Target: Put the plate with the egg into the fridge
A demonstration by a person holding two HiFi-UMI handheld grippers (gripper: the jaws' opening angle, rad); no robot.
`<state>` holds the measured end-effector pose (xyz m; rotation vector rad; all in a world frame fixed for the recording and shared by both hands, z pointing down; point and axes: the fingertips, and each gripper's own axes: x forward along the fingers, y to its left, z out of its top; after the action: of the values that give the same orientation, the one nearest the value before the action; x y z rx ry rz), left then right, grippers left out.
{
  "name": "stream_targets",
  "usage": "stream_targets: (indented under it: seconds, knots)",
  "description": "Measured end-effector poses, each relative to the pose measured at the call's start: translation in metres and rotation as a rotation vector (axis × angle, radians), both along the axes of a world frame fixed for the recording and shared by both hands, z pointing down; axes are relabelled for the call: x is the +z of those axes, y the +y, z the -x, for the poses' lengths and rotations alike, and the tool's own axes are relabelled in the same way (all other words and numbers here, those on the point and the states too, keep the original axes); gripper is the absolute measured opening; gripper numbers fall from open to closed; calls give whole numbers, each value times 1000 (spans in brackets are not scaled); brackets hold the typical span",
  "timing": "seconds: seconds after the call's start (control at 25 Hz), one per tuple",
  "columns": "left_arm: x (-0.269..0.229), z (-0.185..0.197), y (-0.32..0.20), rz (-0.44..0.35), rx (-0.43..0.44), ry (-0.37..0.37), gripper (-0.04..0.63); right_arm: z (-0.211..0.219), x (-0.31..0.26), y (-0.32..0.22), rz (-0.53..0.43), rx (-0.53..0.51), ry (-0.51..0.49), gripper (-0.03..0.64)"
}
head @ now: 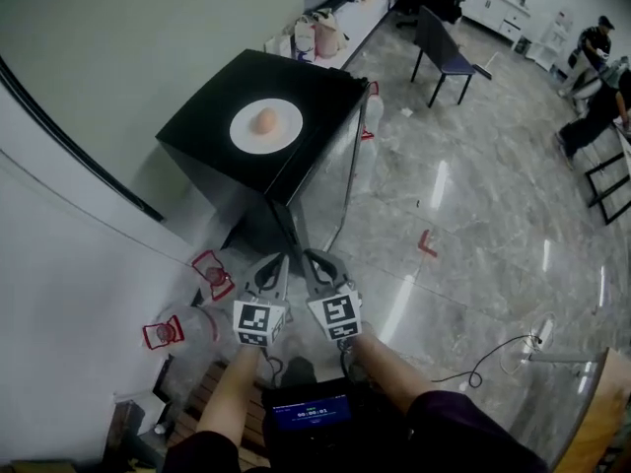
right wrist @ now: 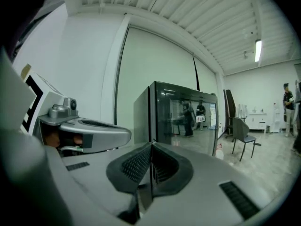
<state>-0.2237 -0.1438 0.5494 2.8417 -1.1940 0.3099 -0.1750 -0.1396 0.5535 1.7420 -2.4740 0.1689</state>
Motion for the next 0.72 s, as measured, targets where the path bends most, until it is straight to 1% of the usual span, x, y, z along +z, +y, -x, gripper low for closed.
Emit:
stream_targets:
  seconds: [0.12, 0.2, 0.32, 0.48, 0.52, 0.64, 0.72]
  knots:
    - [8, 16, -7, -11, 54, 2, 11, 6, 7, -5, -5, 115, -2, 8]
    - [14, 24, -14, 9, 72, 24, 11, 7, 12, -9, -16, 192, 3, 8]
    - [23, 31, -22, 43, 85, 56, 11, 17, 26, -15, -7, 255, 34, 9]
    - [37, 31, -34, 46, 113, 59, 11, 16, 52, -27, 43, 333, 34, 11]
    - [40, 29, -37, 43, 120, 62, 11, 12, 58, -31, 55, 352, 29, 17]
    - [48, 27, -45, 28, 137, 73, 11, 5, 74, -45, 78, 389, 17, 86]
    - [56, 30, -48, 22, 138, 82, 11, 5, 79, -50, 71, 398, 18, 103]
